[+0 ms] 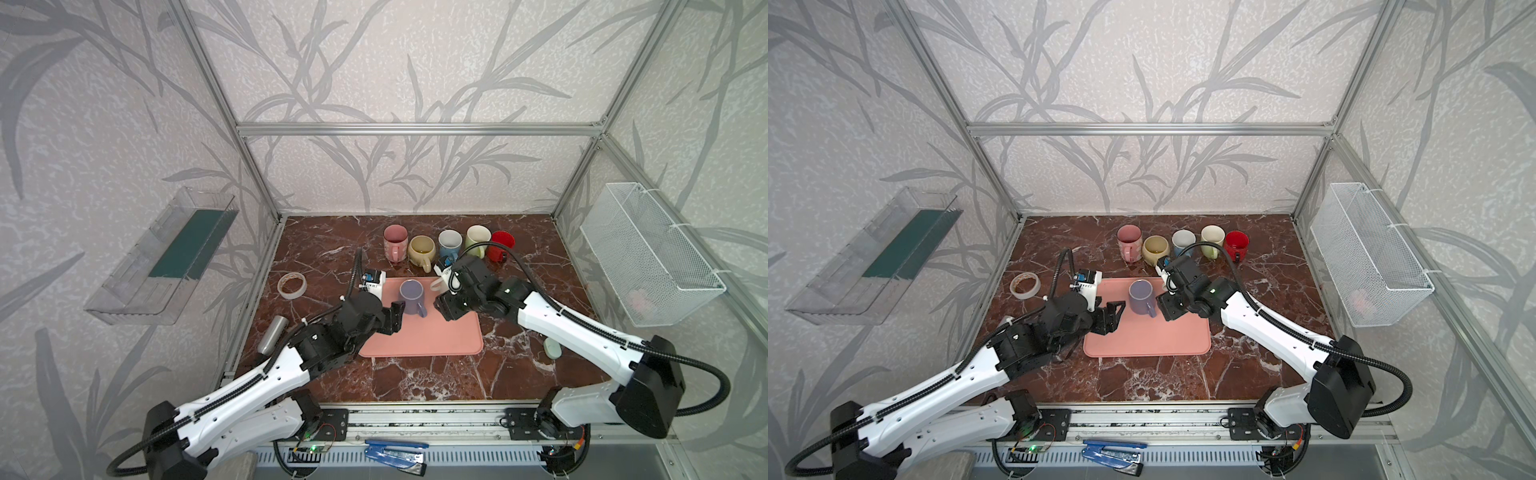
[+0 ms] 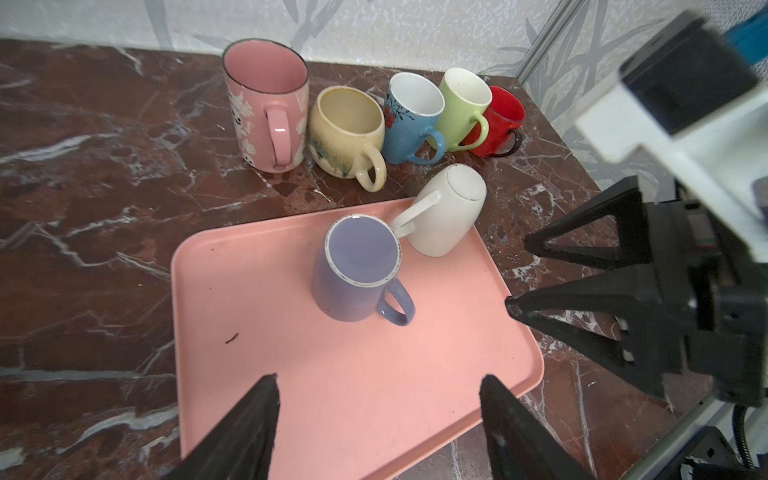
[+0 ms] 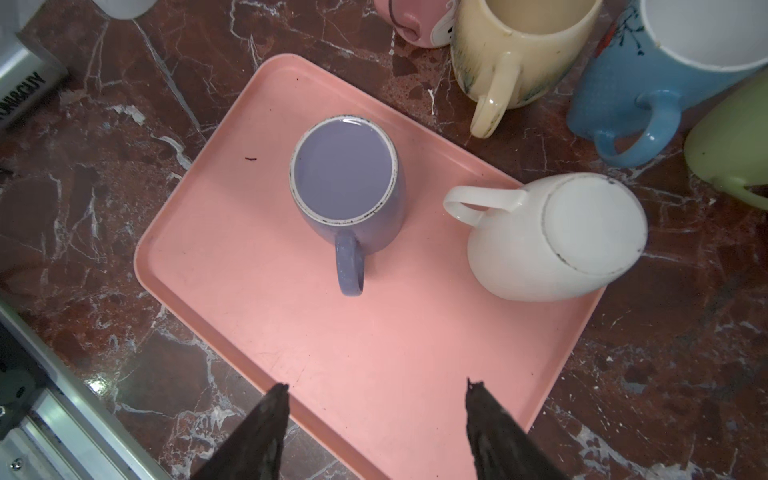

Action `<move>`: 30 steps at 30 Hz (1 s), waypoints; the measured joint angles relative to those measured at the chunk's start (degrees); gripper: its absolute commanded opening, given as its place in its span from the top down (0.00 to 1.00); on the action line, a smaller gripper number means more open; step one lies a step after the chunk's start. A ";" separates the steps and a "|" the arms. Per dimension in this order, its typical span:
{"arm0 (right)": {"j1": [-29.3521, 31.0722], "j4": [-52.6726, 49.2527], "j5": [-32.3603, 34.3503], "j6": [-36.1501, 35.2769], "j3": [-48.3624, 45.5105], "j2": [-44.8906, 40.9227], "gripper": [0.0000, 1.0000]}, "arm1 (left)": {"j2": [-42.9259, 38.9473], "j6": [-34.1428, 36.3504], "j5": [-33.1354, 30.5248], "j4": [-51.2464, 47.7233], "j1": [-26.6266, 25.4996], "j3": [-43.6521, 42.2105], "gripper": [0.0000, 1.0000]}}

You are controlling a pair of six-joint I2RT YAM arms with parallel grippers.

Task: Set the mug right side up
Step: 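Move the right gripper above the upside-down lavender mug while the left gripper draws back, then grip the lavender mug's base with the right gripper and lift it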

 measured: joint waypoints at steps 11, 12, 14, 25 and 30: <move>3.52 -6.45 1.38 -2.19 9.66 12.72 0.42 | -7.26 8.87 -6.21 -16.13 0.00 10.05 0.25; 3.56 -7.04 1.38 -2.27 10.75 13.88 0.43 | -7.50 9.42 -6.47 -17.05 0.00 10.36 0.25; 3.58 -8.68 1.42 -2.49 13.64 16.98 0.45 | -8.04 10.62 -7.43 -19.04 0.00 10.58 0.25; 3.89 -12.46 3.28 -2.58 20.90 27.26 0.49 | -9.11 13.44 -10.25 -21.42 0.00 6.16 0.26; 3.89 -13.31 4.17 -2.34 23.47 29.70 0.53 | -7.98 14.16 -10.69 -21.57 0.00 5.86 0.26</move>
